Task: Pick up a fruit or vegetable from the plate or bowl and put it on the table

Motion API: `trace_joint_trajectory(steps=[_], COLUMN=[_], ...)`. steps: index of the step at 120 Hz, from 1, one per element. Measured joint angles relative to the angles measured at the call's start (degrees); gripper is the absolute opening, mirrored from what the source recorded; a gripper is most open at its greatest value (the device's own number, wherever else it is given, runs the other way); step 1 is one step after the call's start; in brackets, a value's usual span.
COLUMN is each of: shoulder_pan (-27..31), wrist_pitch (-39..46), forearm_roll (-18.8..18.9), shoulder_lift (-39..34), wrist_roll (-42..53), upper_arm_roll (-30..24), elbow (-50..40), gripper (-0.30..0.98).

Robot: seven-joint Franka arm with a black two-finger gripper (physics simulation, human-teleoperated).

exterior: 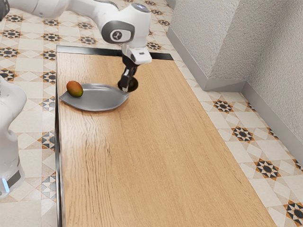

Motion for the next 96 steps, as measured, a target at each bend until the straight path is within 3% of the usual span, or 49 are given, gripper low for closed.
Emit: trace_joint_trajectory(steps=[18, 45, 72, 82, 96], shoulder_pan=[-2.13, -2.30, -1.39, -1.36, -1.04], wrist_pitch=[0.34, 2.14, 2.86, 3.06, 4.68], forearm_roll=[-2.66, -12.89, -16.82, -17.67, -18.95], shoulder_lift=[9.50, 23.96, 25.81, 26.13, 26.43], wrist_roll=[0.33, 3.25, 5.99, 7.34, 9.58], upper_arm_roll=[-0.35, -0.19, -0.12, -0.17, -0.18], elbow=[10.34, 20.56, 21.38, 21.36, 21.15], gripper=[0.34, 0.34, 0.35, 0.50, 0.61])
